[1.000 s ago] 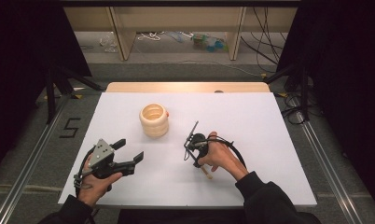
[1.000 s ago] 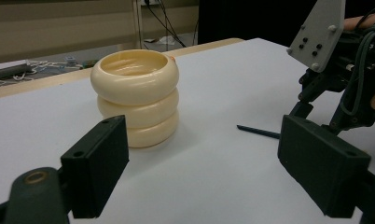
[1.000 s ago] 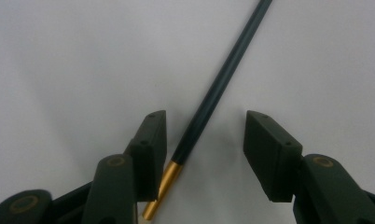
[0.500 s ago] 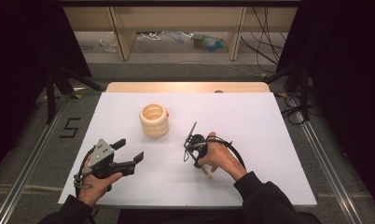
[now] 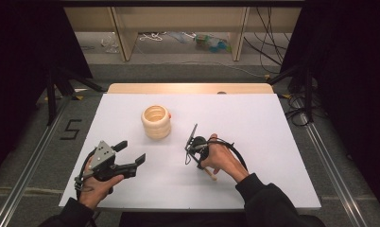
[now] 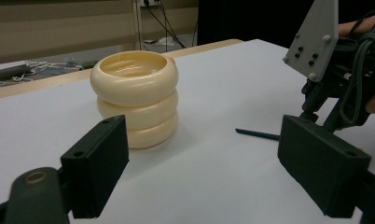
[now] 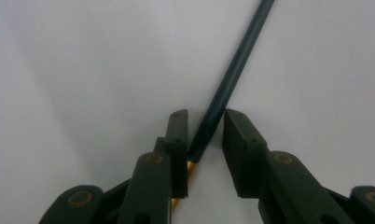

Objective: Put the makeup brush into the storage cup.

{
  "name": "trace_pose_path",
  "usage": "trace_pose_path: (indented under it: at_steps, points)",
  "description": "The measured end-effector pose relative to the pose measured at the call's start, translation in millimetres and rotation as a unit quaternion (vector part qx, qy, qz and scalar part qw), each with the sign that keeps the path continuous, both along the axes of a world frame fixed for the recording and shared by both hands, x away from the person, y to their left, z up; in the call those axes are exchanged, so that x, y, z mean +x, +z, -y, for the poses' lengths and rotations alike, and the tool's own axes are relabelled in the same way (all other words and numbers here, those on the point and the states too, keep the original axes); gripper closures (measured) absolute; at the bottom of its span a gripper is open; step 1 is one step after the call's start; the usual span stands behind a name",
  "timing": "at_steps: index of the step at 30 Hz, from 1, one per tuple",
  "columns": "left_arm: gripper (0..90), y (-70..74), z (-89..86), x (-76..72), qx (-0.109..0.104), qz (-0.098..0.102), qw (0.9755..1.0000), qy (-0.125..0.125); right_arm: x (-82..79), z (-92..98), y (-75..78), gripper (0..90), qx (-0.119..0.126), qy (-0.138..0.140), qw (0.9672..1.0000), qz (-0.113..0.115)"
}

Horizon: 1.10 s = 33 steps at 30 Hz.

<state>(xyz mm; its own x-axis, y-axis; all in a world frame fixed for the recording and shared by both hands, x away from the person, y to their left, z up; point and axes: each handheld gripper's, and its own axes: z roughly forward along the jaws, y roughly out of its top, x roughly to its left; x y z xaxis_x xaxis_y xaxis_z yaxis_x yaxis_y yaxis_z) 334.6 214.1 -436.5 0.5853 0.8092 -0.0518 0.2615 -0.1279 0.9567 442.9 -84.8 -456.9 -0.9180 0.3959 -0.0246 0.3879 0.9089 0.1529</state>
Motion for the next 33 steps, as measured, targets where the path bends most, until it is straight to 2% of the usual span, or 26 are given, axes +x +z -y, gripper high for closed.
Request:
trace_pose_path:
  at_steps: [16, 24, 33]
  points:
    - [16.2, 0.0, 0.2, -0.3, -0.001, -0.001, 1.0000, -0.001, 0.8, -0.4, 0.2, 82.0, -0.009, 0.001, 0.9999, -0.006]
    - [16.2, 0.0, 0.3, -0.3, -0.001, -0.001, 1.0000, -0.001, 0.0, -2.4, 0.2, 83.1, -0.014, 0.000, 0.9999, -0.007]
    - [16.3, -0.3, 0.8, -0.4, -0.003, -0.002, 1.0000, -0.001, -1.0, -4.5, 0.6, 83.3, -0.023, 0.012, 0.9997, 0.000]
